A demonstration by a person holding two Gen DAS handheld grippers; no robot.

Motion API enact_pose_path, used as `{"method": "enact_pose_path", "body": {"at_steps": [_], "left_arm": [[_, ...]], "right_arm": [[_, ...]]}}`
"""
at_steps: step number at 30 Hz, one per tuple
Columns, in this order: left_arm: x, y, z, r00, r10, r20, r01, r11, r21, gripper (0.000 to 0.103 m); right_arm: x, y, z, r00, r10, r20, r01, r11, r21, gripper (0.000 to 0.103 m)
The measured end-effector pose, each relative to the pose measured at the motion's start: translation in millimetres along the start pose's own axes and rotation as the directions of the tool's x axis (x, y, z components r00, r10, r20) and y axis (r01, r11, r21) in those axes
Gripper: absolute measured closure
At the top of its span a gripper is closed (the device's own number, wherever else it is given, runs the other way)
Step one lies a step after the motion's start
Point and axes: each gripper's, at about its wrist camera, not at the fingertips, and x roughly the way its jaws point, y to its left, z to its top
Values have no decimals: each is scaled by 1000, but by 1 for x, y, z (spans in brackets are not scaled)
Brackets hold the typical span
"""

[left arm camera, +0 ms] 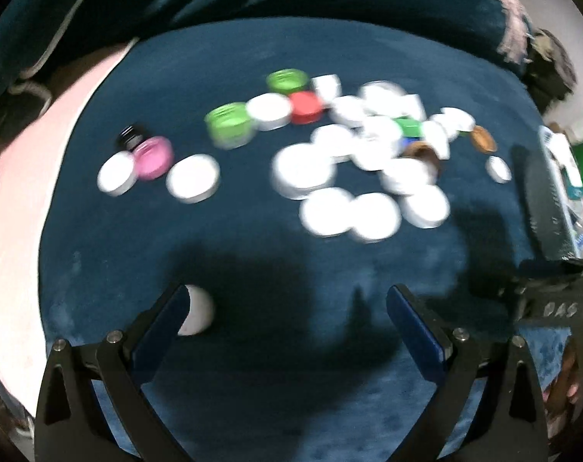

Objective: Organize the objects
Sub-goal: 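Move both grippers back from the basket to the cap pile, then grasp a white cap with the left gripper while the right grasps a white cap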

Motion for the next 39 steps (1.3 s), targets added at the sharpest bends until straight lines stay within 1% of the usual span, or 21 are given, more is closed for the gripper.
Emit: {"method": "enact_pose_path", "body": {"at_steps": [3,4,5,8,11,12,14,15,17,20,23,25,27,28,29,30,32,34,35,36,39], "left_arm": [[8,24,-5,999,26,-24,-28,998,-55,1],[11,30,-6,999,28,-33,-30,997,-70,1],[14,35,-7,999,30,-40,-33,996,-82,1],[20,45,-10,998,35,-45,-39,995,-89,1],[26,46,-13,998,34,-45,-38,996,-83,1],[27,45,-15,998,43,-41,-46,996,-73,1],[28,41,-17,997,59,-42,-61,997,-51,1],[28,41,-18,997,61,-42,-63,997,-46,0],[27,42,-20,998,45,-40,-47,997,-54,0],[26,46,-22,999,19,-39,-22,997,-79,0],[26,47,-22,999,10,-48,-15,996,-93,0],[25,45,-23,998,9,-61,-14,996,-83,1],[19,46,-23,997,-14,-78,8,996,-84,1],[13,49,-23,997,-44,-64,37,994,-107,1],[4,54,-24,995,-97,-30,92,985,-145,1],[-3,58,-25,992,-125,-4,122,978,-169,1],[-15,68,-27,989,-142,37,147,965,-218,1],[-18,76,-30,989,-140,36,145,958,-249,2],[-17,78,-32,989,-143,28,146,953,-265,4],[-18,73,-30,989,-148,21,148,952,-268,9],[-3,77,-33,988,-151,-21,141,961,-239,16]], "right_arm": [[28,15,1,997,-59,-55,54,995,-90,5],[36,17,0,995,-77,-63,69,991,-111,1],[40,18,-1,995,-82,-61,74,990,-124,0],[40,13,-6,998,-47,-37,43,993,-109,0],[38,13,-12,999,-44,-11,42,993,-107,0],[38,13,-13,999,-43,-12,42,993,-108,0],[35,12,-10,998,-31,-47,26,993,-111,0],[30,10,-8,999,-18,-49,14,997,-79,0],[18,9,-5,1000,7,-9,-8,999,-46,1],[-7,20,0,993,54,108,-47,997,-66,2],[-14,36,6,986,92,140,-78,992,-101,2],[-15,46,12,983,101,150,-84,990,-117,3],[-16,54,18,981,118,151,-101,988,-115,4],[-16,57,21,980,130,151,-114,987,-112,6],[-14,65,18,978,142,150,-126,986,-112,7],[-14,68,21,978,148,146,-131,984,-117,9],[-8,74,24,980,151,132,-132,982,-137,17],[-2,79,27,983,154,99,-139,980,-144,46],[4,72,26,982,164,93,-150,979,-141,54],[3,73,26,983,159,93,-145,980,-135,62],[2,72,26,983,167,83,-155,979,-135,62]]}}
